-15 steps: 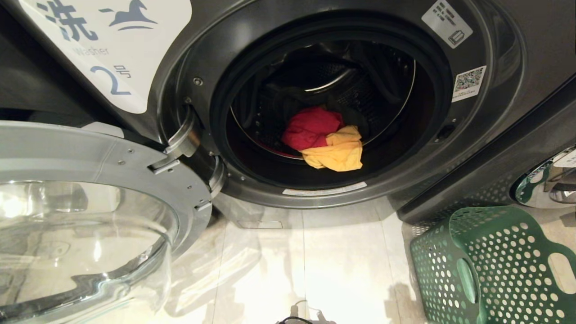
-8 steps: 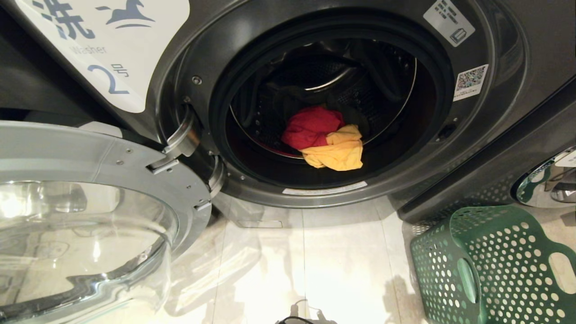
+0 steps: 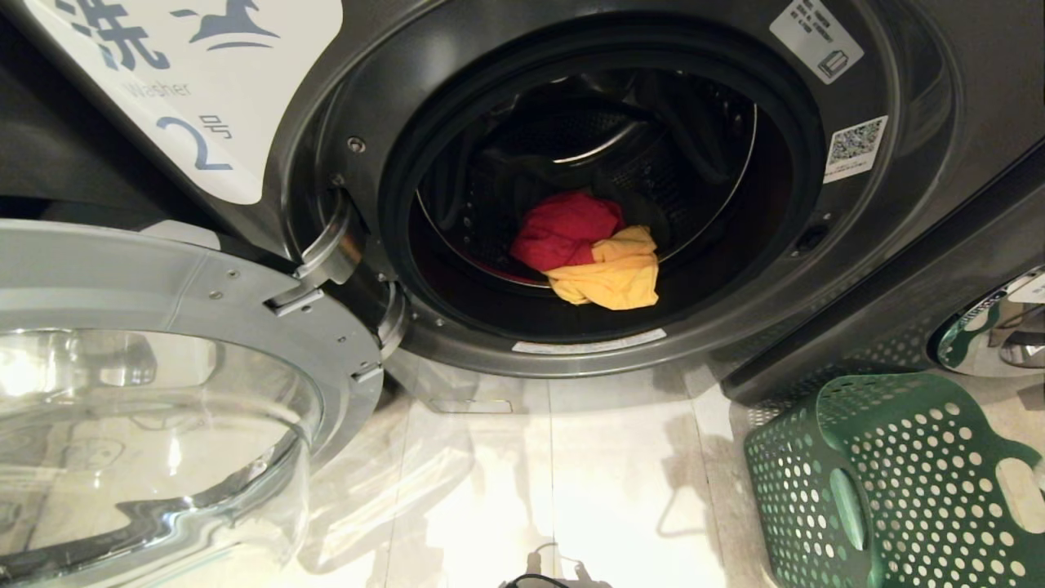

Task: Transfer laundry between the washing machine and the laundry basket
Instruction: Pick a cloth and place it into the basket

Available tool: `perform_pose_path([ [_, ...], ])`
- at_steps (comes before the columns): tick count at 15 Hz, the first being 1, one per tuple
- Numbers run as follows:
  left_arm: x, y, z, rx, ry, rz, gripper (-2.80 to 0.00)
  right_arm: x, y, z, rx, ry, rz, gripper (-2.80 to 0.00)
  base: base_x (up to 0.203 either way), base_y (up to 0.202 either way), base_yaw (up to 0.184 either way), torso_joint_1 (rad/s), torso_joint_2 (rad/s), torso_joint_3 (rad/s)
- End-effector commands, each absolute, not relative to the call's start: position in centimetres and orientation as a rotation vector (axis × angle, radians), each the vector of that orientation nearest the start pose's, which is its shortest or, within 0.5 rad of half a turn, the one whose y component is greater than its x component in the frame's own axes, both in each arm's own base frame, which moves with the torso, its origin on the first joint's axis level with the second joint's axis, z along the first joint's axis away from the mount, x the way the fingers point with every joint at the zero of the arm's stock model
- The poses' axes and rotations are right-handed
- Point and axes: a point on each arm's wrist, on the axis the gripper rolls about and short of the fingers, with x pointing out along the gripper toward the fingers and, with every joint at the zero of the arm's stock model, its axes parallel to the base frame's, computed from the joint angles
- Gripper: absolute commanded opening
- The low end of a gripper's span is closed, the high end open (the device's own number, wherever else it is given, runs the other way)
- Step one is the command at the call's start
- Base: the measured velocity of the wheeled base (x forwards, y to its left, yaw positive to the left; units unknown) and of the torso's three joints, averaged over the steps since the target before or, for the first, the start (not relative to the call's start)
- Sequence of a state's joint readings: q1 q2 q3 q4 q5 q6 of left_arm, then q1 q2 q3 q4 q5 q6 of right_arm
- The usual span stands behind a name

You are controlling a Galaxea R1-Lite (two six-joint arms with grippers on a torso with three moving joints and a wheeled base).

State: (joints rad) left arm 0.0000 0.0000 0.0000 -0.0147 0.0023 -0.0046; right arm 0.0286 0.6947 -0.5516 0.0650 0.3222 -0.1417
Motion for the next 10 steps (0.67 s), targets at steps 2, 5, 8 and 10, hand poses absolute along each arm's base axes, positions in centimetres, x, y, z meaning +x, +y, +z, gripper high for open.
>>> perform_pose_path([
  [2, -2.3, 0.0, 7.7, -0.002, -0.014, 0.002, -2.80, 11.6, 3.6, 20.3, -0.168, 0.387, 0.616, -2.80, 0.000, 0.000, 0.000, 0.000, 0.00, 0.000],
  [5, -2.3, 0.0, 7.7, -0.003, -0.013, 0.002, -2.80, 12.6, 7.0, 19.0, -0.300, 0.441, 0.726, -2.80, 0.000, 0.000, 0.000, 0.000, 0.00, 0.000],
  [8, -2.3, 0.0, 7.6, -0.003, -0.002, 0.002, -2.80, 16.4, 9.7, 17.7, -0.334, 0.466, 0.730, -2.80, 0.000, 0.000, 0.000, 0.000, 0.00, 0.000],
  [10, -2.3, 0.0, 7.6, -0.003, -0.003, 0.002, -2.80, 19.5, 11.6, 16.9, -0.335, 0.431, 0.721, -2.80, 0.000, 0.000, 0.000, 0.000, 0.00, 0.000],
])
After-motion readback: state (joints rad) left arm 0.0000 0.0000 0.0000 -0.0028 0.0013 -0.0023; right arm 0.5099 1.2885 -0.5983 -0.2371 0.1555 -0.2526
